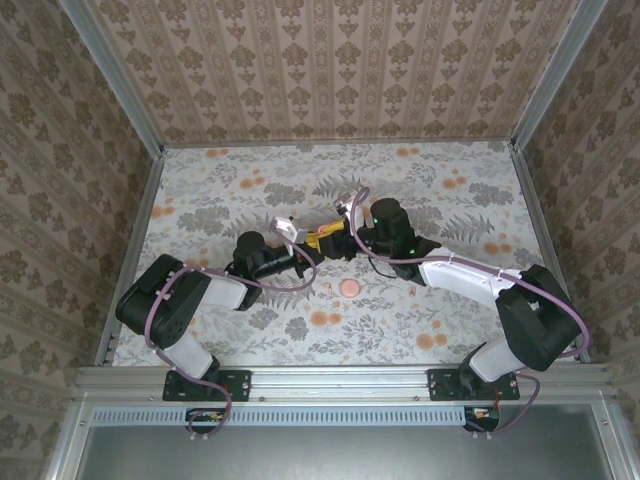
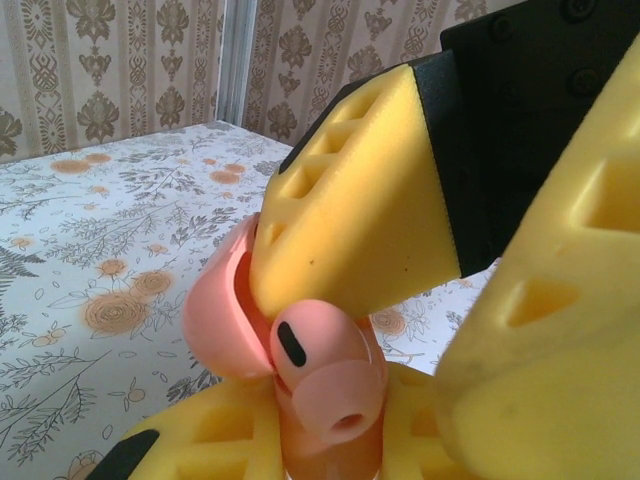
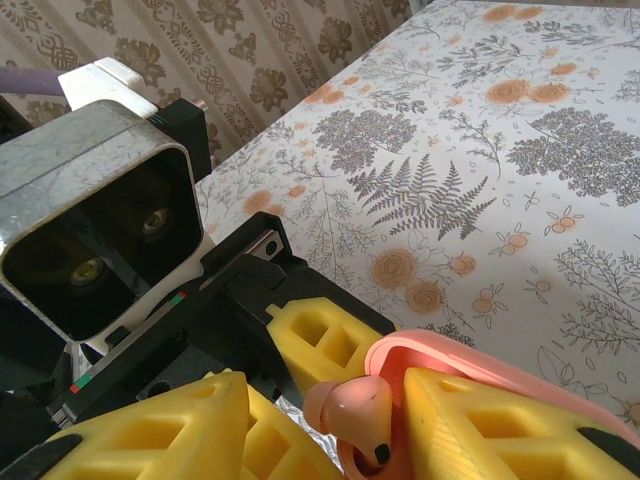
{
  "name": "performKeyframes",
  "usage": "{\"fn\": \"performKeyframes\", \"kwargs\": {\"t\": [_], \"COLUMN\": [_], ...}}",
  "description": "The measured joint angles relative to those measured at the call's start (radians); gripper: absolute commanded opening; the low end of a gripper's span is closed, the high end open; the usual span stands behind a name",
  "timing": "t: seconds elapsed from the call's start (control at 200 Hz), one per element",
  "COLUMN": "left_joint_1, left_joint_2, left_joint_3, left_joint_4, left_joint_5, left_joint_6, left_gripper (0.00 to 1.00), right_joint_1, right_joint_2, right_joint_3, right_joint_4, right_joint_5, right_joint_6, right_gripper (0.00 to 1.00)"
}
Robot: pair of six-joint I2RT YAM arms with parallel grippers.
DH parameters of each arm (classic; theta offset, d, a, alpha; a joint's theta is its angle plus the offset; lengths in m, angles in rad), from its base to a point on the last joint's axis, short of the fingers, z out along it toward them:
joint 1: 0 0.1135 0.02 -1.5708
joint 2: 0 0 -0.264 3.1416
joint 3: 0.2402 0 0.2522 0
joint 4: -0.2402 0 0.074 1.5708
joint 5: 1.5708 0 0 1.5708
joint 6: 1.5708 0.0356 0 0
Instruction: Insert wireless bluetooth earbuds into charging case
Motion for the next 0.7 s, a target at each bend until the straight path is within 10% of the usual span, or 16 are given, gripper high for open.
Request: {"fn": "performKeyframes", "kwargs": {"t": [0.7], "left_joint_1": [0.0], "left_joint_2": [0.0], "left_joint_3": [-0.006], "left_joint_4": [0.016], "left_joint_5": [-0.003], "left_joint_6": [0.041], "left_gripper": [0.18], "right_joint_1": [0.0], "right_joint_2": [-0.115], "right_joint_3": [0.002], "right_joint_4": [-0.083], "right_joint_5": [0.052], "right_joint_6": [0.028], "right_gripper": [0.58]}}
